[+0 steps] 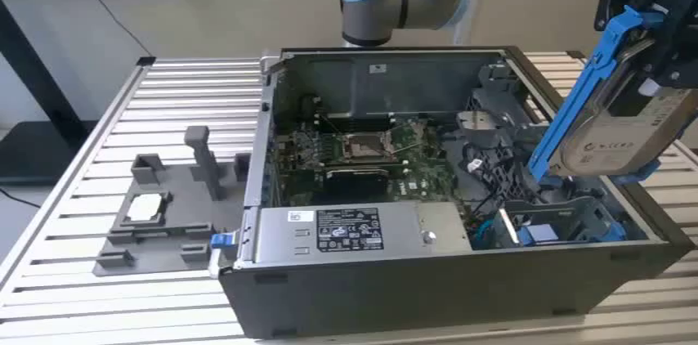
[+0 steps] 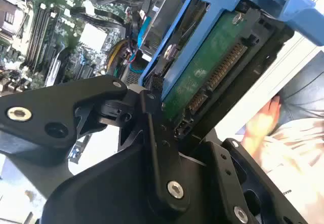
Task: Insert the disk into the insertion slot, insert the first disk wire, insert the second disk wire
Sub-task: 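Insert the disk into the insertion slot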
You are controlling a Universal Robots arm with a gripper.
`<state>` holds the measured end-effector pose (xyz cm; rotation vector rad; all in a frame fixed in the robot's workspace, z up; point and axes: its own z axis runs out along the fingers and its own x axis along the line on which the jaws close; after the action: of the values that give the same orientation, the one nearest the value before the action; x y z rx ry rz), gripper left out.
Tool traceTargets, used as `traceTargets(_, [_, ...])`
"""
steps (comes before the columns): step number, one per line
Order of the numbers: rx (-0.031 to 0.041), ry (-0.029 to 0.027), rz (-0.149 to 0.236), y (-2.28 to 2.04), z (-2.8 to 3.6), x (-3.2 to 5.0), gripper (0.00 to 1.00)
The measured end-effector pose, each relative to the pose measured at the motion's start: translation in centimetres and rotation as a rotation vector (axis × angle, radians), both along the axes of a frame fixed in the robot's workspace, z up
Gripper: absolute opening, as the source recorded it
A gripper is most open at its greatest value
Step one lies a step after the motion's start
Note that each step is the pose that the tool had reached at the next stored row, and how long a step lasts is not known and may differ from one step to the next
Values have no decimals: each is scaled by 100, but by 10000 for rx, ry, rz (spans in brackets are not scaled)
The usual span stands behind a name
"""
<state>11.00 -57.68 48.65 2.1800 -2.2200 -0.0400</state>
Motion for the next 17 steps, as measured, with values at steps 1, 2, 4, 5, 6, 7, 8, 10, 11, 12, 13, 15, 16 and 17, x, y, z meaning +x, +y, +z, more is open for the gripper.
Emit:
traceTargets(1, [0, 0, -1, 0, 0, 0, 33])
traceTargets(2, [0, 0, 0, 0, 0, 0, 33])
traceTargets(4, [1, 0, 0, 0, 0, 0, 33])
traceTargets(5, [-1, 0, 0, 0, 0, 0, 33])
traceTargets(6, [-1, 0, 0, 0, -2, 0, 33])
traceTargets(7, [0, 0, 0, 0, -7, 0, 33])
traceTargets(8, [0, 0, 0, 0, -12, 0, 33])
traceTargets(10, [0, 0, 0, 0, -26, 0, 33])
traceTargets(11, [1, 0, 0, 0, -33, 0, 33])
traceTargets(12, [0, 0, 0, 0, -42, 0, 33])
traceTargets(13, [0, 0, 0, 0, -51, 0, 33])
traceTargets(15, [0, 0, 0, 0, -72, 0, 33])
traceTargets(16, [0, 0, 1, 0, -83, 0, 33])
traceTargets(17, [0, 0, 1, 0, -94, 0, 33])
